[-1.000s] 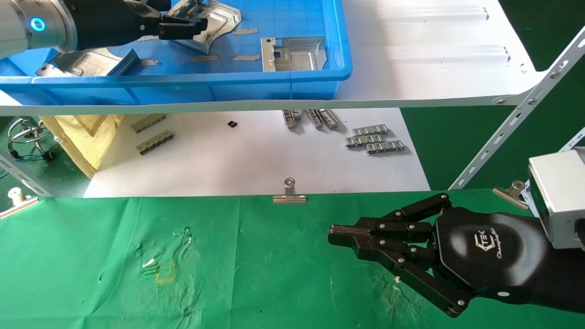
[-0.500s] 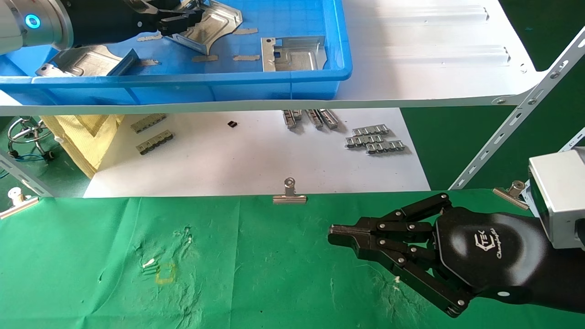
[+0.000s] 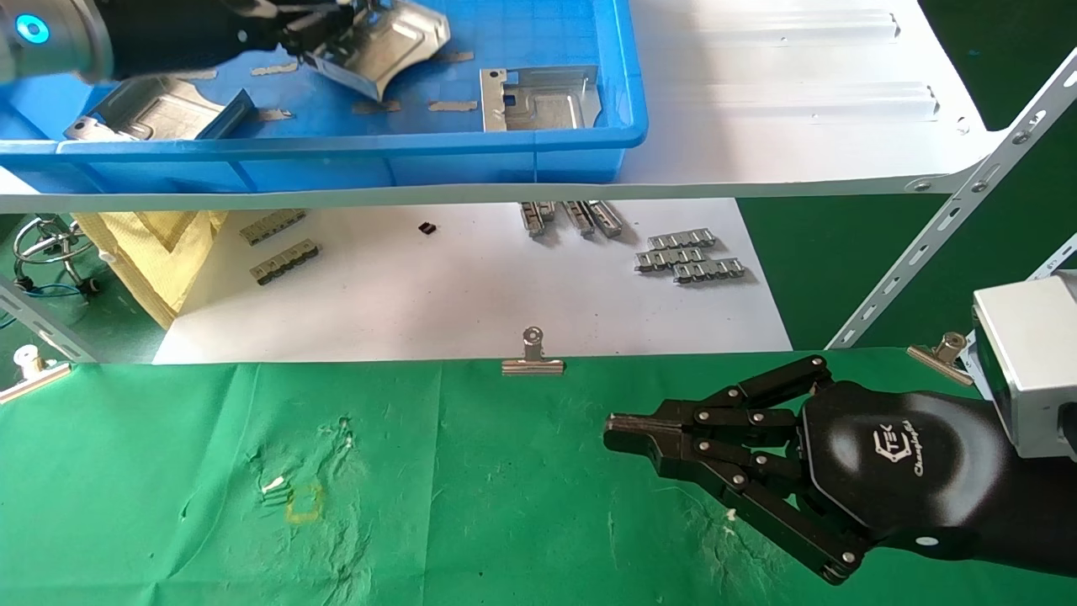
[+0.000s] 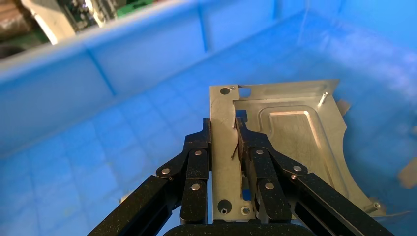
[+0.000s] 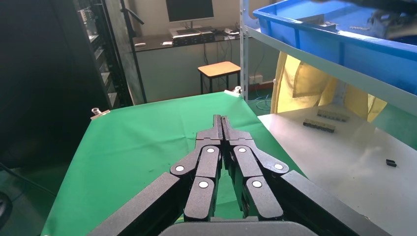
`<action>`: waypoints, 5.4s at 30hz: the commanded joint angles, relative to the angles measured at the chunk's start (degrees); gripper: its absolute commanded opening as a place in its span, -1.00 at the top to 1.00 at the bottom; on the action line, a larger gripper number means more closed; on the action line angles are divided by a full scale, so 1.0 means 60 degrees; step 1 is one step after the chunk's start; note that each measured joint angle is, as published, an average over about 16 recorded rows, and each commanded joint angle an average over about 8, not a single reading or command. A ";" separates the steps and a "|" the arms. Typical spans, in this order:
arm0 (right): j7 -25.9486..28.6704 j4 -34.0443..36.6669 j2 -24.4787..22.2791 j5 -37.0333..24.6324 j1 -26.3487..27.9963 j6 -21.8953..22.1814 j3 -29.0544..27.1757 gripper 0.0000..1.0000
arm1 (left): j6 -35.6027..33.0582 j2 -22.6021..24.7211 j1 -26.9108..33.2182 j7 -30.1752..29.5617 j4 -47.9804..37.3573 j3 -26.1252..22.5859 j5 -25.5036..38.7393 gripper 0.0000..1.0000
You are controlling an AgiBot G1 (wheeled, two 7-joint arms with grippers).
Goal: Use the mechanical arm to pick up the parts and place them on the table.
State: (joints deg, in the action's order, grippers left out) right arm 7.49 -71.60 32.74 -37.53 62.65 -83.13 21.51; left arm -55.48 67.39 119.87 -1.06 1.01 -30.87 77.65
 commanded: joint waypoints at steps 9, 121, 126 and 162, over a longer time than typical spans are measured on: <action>0.0000 0.0000 0.0000 0.0000 0.0000 0.0000 0.0000 -1.00 | -0.2356 -0.0707 0.0083 0.0623 0.0500 0.0450 -0.0691 1.00; -0.0002 0.0004 -0.0003 0.0003 -0.0001 0.0003 0.0003 -1.00 | -0.5652 -0.4340 -0.7048 0.2387 0.5868 -0.0311 -0.5080 -1.00; -0.0003 0.0004 -0.0003 0.0003 -0.0001 0.0003 0.0004 -1.00 | -0.5566 -0.4488 -0.7422 0.1825 0.6742 0.0080 -0.5205 -1.00; -0.0004 0.0007 -0.0004 0.0005 -0.0003 0.0007 0.0004 -1.00 | -0.5015 -0.5443 -0.9841 -0.1716 1.2375 0.2607 -0.6019 -1.00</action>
State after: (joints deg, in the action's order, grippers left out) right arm 7.47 -71.56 32.72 -37.50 62.63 -83.09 21.54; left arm -85.61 34.84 61.13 -11.03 74.54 -15.55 41.63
